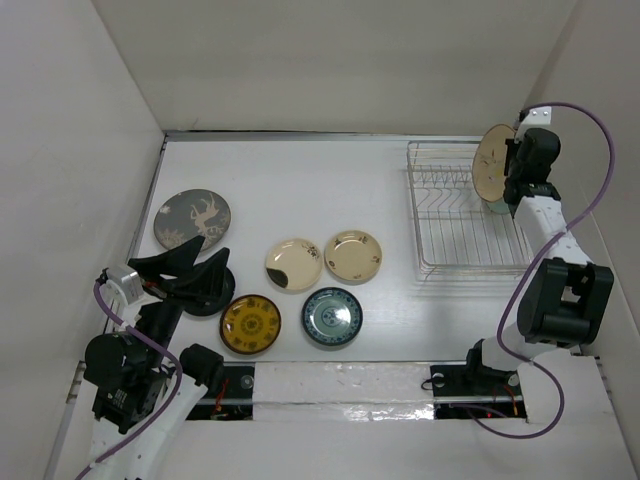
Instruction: Load the plates into the dish rack
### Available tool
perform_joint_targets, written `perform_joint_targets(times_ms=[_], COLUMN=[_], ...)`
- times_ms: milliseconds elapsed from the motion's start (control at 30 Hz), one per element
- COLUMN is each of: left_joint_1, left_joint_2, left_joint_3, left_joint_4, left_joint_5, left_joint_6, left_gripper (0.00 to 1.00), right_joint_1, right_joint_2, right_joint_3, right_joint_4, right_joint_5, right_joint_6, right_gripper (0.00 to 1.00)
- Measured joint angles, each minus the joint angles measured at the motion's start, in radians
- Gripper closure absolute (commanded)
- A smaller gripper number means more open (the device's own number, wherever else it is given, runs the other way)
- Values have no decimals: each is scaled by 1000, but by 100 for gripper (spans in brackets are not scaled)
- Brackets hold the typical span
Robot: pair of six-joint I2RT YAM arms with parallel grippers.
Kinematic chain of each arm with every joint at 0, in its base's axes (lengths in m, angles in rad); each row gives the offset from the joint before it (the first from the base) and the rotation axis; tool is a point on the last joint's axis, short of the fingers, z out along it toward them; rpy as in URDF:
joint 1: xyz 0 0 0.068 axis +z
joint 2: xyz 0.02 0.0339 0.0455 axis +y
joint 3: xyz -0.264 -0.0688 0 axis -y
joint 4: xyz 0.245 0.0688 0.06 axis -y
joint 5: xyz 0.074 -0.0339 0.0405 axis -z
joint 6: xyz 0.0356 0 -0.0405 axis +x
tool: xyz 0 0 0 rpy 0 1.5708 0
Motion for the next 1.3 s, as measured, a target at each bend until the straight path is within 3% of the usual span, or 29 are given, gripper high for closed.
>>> perform_joint_targets(times_ms=[700,1300], left_joint_1=[0,0], left_joint_2=[0,0], left_joint_3=[0,0], left_joint_4=[0,0], left_joint_5=[0,0], left_joint_6=[0,0], left_gripper=[41,41], right_joint_1=[-1,66], right_joint_2=[-8,24], right_joint_3=[66,-149], right_joint_4=[11,156], right_joint_5=[127,157], right_joint_6=[-110,-111], right_gripper=[100,99])
